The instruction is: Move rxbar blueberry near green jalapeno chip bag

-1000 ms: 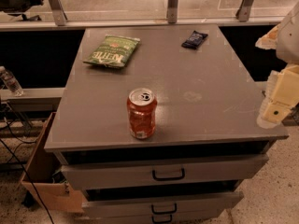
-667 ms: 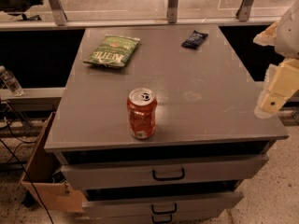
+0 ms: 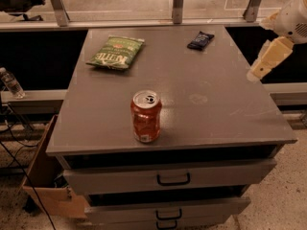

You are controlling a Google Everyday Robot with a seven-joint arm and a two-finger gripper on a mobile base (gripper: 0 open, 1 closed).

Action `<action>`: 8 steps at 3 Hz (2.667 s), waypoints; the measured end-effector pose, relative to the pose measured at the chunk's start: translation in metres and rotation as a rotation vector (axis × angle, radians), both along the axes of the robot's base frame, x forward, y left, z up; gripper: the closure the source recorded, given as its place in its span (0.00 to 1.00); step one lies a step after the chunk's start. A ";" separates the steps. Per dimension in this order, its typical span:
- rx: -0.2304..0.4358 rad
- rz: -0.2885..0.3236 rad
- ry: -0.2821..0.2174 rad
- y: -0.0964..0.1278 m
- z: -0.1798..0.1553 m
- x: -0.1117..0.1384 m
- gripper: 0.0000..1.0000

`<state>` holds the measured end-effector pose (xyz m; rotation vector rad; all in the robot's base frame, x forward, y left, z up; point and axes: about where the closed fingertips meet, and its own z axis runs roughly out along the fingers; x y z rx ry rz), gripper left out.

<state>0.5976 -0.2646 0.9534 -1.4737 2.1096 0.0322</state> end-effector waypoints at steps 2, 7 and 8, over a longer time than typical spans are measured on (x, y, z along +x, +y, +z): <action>0.148 -0.084 -0.126 -0.011 0.002 0.077 0.00; 0.558 -0.375 -0.232 0.007 -0.050 0.186 0.00; 0.639 -0.460 -0.254 0.011 -0.065 0.214 0.00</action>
Offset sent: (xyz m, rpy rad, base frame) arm 0.0547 -0.0092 -0.0001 0.1145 -0.0842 -0.0654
